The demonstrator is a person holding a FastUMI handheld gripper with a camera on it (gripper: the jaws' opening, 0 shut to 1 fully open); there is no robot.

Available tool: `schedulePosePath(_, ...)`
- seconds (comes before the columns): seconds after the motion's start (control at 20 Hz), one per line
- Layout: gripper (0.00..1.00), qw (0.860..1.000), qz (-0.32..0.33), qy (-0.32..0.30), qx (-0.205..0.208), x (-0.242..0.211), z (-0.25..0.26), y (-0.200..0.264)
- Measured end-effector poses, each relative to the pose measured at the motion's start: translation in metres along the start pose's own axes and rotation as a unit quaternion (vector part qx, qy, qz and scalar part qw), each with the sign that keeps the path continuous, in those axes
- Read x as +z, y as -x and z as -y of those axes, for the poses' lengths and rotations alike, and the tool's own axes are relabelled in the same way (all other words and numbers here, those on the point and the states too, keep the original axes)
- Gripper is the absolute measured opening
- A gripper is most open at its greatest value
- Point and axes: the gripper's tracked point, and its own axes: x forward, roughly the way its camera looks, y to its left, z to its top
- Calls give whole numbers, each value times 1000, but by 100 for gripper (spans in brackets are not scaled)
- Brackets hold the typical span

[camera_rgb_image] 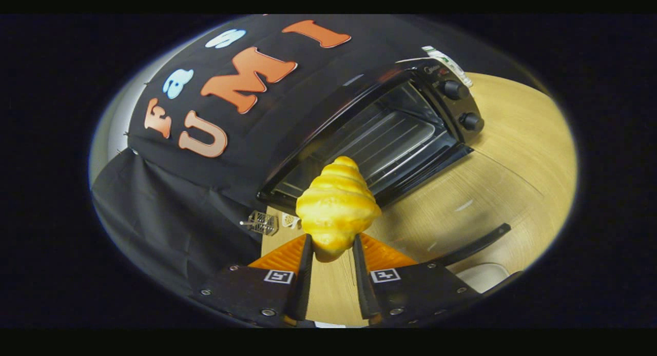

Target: Open the toaster oven, put the food inside, and close the toaster oven door.

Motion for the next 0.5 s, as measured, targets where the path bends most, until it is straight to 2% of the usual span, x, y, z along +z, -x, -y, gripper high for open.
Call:
schedulePosePath(0.25, 40, 998, 10, -43, 42, 17, -7, -32)
schedulePosePath(0.5, 40, 997, 23, -48, 64, 26, -12, -56)
